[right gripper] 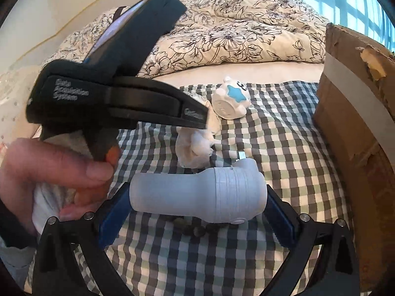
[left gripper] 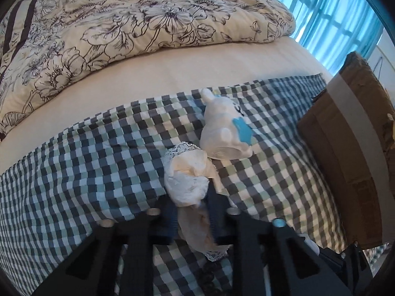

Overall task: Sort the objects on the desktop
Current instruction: 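Grasp the white plastic bottle with the right tool while the left tool grasps the lace cloth, then lift and carry the white bottle and lace cloth with both tools over the box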

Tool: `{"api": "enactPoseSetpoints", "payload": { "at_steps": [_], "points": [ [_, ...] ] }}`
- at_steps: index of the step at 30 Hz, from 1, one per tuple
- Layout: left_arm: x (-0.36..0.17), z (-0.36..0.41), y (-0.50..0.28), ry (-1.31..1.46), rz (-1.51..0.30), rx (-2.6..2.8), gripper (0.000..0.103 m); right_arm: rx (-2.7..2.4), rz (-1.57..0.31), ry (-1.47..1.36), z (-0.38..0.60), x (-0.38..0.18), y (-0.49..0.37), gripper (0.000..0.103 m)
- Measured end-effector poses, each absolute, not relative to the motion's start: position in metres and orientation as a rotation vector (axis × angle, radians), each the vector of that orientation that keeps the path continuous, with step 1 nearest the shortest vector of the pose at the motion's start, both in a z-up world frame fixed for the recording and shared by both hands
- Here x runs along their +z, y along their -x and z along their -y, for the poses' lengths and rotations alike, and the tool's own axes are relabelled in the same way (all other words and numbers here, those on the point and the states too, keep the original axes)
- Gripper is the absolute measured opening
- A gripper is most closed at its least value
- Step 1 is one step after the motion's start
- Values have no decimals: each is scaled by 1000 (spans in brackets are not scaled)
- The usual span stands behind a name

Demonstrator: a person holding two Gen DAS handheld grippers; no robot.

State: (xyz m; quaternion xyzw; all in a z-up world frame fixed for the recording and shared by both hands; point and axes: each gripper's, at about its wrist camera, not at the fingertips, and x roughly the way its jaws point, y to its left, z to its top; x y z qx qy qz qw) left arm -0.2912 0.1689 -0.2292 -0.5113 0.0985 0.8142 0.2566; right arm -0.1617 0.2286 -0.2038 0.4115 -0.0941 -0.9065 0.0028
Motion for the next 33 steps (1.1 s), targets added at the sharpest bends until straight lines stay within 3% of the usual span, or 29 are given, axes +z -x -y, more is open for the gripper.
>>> {"api": "enactPoseSetpoints", "payload": {
  "at_steps": [13, 33],
  "points": [
    [-173, -134, 268, 1282, -214, 2313, 10, -2881, 319, -1194, -229, -177, 138, 99],
    [-52, -62, 186, 971, -96, 2587, 10, -2978, 170, -976, -191, -104, 96, 99]
  ]
}}
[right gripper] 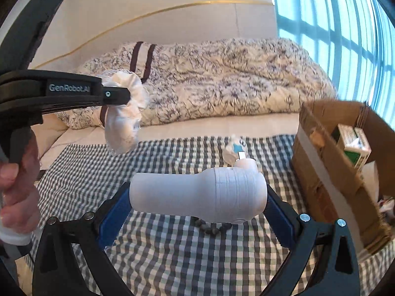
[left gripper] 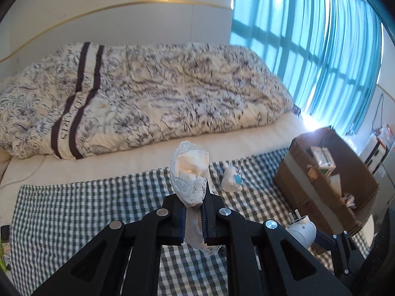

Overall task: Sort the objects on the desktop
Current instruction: 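Lift and carry the white bottle and lace cloth with both tools over the box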

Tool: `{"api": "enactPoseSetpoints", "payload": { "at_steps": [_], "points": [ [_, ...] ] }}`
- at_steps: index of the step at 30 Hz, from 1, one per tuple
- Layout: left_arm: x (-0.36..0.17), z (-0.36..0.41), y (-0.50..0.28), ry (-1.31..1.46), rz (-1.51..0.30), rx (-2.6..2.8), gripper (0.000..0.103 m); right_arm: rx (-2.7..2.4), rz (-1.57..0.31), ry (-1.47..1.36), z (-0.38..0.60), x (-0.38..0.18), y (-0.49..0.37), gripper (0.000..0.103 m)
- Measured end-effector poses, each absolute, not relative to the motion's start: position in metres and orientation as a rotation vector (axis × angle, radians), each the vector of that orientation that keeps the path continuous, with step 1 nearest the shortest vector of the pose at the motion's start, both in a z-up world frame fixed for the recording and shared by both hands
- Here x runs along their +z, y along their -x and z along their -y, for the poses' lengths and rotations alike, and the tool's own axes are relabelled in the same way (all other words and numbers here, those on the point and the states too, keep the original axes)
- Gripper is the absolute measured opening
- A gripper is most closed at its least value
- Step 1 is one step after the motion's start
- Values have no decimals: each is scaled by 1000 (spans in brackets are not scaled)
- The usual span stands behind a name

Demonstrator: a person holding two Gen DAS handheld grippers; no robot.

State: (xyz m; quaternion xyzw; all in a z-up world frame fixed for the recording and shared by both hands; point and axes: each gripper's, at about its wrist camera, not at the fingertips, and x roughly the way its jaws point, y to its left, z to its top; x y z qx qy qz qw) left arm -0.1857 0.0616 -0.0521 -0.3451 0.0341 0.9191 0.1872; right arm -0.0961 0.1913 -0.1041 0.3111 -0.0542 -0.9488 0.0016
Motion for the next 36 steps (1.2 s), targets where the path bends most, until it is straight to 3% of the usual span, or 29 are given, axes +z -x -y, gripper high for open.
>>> {"api": "enactPoseSetpoints", "payload": {
  "at_steps": [18, 36],
  "points": [
    [12, -53, 121, 803, 28, 2652, 10, -3086, 5, -823, -212, -27, 44, 99],
    [42, -113, 86, 696, -4, 2630, 10, -3179, 73, -752, -289, 11, 8, 99]
  ]
}}
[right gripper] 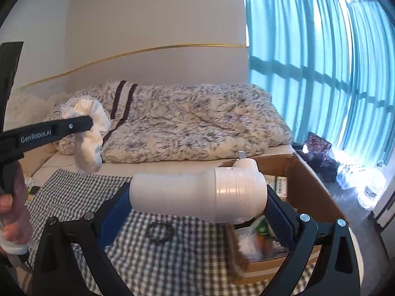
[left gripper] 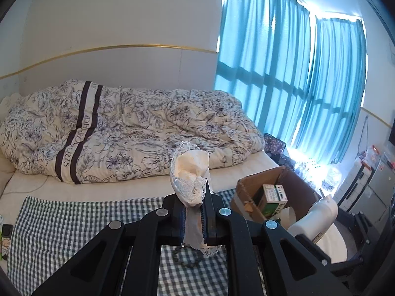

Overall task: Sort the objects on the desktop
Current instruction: 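Lift and carry the white bottle and lace cloth with both tools over the box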

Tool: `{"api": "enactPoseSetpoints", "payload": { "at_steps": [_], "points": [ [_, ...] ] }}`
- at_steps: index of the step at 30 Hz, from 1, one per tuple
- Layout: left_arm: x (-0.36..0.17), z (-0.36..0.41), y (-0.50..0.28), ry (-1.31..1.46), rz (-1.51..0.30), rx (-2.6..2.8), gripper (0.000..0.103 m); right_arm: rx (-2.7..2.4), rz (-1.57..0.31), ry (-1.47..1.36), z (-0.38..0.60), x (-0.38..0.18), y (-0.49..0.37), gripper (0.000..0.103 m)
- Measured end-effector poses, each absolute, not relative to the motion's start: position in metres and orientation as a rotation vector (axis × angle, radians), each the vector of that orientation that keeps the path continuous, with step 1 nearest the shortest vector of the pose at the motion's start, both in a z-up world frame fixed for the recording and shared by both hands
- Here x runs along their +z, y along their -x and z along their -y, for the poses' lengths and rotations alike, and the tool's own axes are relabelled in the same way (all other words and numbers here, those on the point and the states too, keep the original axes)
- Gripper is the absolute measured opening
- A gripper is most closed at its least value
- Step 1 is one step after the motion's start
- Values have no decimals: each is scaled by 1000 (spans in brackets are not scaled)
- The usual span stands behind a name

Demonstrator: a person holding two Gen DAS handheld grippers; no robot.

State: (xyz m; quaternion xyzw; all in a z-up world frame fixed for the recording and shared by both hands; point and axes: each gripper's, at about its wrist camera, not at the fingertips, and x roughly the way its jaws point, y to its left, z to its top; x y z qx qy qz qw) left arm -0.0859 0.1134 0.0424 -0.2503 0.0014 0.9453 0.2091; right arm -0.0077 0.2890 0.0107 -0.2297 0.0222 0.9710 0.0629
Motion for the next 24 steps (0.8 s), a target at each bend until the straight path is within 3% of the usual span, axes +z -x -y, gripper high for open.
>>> {"api": "enactPoseSetpoints", "payload": {
  "at_steps": [5, 24],
  "points": [
    [41, -138, 80, 681, -19, 2610, 10, 2900, -15, 679, -308, 13, 3, 99],
    [36, -230, 79, 660, -119, 2500, 10, 2795, -149, 690, -401, 0, 3, 99]
  ]
}}
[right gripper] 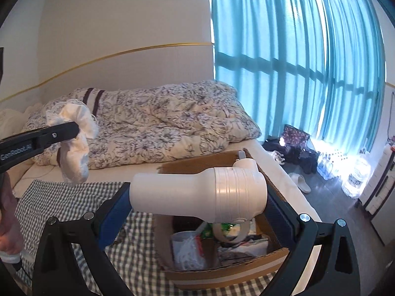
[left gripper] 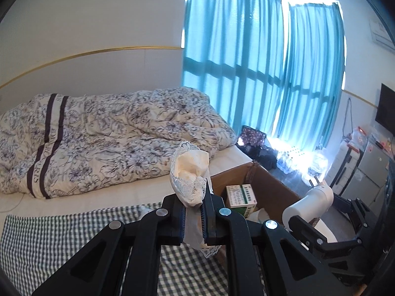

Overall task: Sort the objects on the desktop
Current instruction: 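Lift and carry the white bottle and lace cloth with both tools over the box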

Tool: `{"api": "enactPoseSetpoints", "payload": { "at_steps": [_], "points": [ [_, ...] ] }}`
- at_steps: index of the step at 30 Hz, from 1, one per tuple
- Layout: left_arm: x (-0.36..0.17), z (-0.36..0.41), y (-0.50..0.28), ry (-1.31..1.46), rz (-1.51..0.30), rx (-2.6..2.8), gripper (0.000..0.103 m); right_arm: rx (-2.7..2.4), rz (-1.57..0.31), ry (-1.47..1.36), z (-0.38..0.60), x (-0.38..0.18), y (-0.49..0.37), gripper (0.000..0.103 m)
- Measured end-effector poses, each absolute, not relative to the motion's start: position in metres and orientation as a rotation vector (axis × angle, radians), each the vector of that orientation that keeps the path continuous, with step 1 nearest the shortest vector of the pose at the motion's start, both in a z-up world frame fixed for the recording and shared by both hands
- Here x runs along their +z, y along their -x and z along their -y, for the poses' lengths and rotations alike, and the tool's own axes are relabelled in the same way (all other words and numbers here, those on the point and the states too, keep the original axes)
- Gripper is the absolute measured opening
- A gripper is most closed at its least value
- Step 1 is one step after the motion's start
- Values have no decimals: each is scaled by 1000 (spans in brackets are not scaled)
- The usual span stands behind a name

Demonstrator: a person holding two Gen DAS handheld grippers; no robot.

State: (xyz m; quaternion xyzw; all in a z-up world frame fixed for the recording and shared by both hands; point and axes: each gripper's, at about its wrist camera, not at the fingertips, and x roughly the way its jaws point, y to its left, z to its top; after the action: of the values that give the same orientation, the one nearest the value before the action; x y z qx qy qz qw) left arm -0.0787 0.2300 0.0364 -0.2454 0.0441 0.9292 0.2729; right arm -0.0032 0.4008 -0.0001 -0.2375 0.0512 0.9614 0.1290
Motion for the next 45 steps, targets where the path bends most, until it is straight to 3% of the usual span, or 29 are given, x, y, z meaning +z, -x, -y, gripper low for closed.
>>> {"api": "enactPoseSetpoints", "payload": {
  "at_steps": [13, 20, 41, 44, 45],
  "points": [
    [9, -296, 95, 720, -196, 2376, 10, 2711, -200, 817, -450, -30, 13, 99],
    [-21, -334, 105, 796, -259, 2271, 10, 2686, -136, 894, -459, -41, 23, 99],
    [-91, -386, 138, 1045, -349, 2104, 10, 2646, -143, 1077, -467, -88, 47, 99],
    [-96, -389, 139, 1061, -373, 2094, 15, 2643, -143, 1088, -467, -90, 48, 99],
    [-98, -390, 140, 1068, -380, 2098, 24, 2642, -143, 1090, -466, -90, 49, 99]
  ]
}}
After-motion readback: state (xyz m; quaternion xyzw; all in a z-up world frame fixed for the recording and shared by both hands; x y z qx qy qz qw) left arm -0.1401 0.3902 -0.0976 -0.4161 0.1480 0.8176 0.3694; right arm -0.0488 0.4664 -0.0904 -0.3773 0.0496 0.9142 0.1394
